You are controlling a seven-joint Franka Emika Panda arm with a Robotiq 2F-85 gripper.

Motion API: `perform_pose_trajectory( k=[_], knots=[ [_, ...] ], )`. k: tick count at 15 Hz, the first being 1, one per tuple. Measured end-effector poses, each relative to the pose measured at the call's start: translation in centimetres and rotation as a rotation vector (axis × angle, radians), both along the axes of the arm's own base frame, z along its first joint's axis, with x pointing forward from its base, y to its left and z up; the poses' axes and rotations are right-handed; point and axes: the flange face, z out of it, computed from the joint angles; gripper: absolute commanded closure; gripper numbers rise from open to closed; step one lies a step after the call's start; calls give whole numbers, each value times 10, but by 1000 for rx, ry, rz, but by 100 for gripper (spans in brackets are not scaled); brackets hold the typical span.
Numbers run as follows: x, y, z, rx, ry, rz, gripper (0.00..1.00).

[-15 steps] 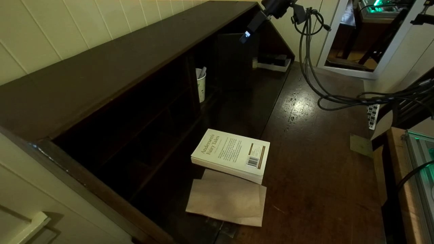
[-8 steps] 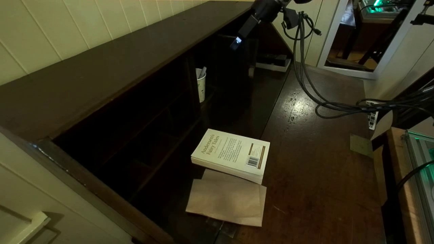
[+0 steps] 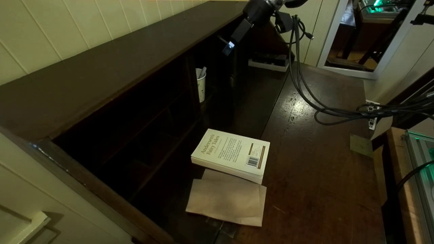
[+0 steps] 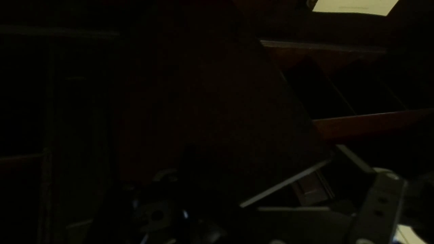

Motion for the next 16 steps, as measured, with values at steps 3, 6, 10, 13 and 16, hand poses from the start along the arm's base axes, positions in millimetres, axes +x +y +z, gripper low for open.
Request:
perform_pose_trajectory(
  k=[3, 6, 10, 13, 16],
  knots=[
    [3, 10, -2, 7, -9, 30, 0],
    [6, 20, -6, 15, -17, 59, 0],
    [11, 31, -12, 39, -33, 74, 0],
    [17, 36, -18, 61, -53, 71, 0],
    [22, 39, -24, 64, -74, 61, 0]
  ],
)
